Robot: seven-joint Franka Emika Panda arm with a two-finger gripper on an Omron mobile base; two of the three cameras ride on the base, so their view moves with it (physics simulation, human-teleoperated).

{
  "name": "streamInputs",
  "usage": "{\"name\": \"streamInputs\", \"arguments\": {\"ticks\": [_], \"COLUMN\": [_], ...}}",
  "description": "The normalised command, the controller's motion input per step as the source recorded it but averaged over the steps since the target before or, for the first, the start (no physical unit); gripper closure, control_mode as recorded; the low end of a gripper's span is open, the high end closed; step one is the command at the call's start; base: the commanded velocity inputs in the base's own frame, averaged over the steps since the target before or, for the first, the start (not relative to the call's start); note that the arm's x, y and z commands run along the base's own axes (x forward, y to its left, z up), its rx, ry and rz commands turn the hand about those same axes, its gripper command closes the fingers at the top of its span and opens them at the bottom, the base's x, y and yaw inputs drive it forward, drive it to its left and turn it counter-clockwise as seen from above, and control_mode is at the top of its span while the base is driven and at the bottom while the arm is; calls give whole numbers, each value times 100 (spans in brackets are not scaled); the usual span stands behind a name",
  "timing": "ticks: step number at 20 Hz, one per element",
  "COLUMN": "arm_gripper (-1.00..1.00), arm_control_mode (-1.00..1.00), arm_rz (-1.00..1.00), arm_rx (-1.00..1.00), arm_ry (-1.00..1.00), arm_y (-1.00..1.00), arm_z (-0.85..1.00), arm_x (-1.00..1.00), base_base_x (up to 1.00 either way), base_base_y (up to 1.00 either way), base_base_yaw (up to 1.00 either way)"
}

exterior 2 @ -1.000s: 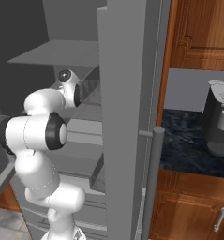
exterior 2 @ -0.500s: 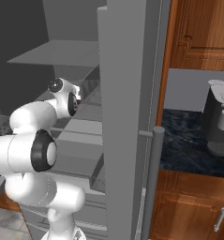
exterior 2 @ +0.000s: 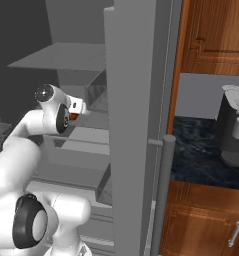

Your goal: Pick up each apple from the fridge and place one apple on each plate on the dining counter.

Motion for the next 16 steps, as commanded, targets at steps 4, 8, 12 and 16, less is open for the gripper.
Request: {"name": "streamInputs", "arguments": {"ticks": [4,8,12,16], "arm_gripper": [100,100,100,100], "arm_control_mode": [-100,-100,-100,-100], "arm_rz": [0,-4,-6,-4], "arm_rx": [0,-1,-6,-1], "arm_ry": [42,46,43,42], "arm_y": [0,0,0,-21], "arm_z": [47,35,9,1], "arm_x": [-100,-83,-58,-61], "base_base_x": [0,0,0,0], "base_base_y": [0,0,0,0], "base_base_yaw": [0,0,0,0]}}
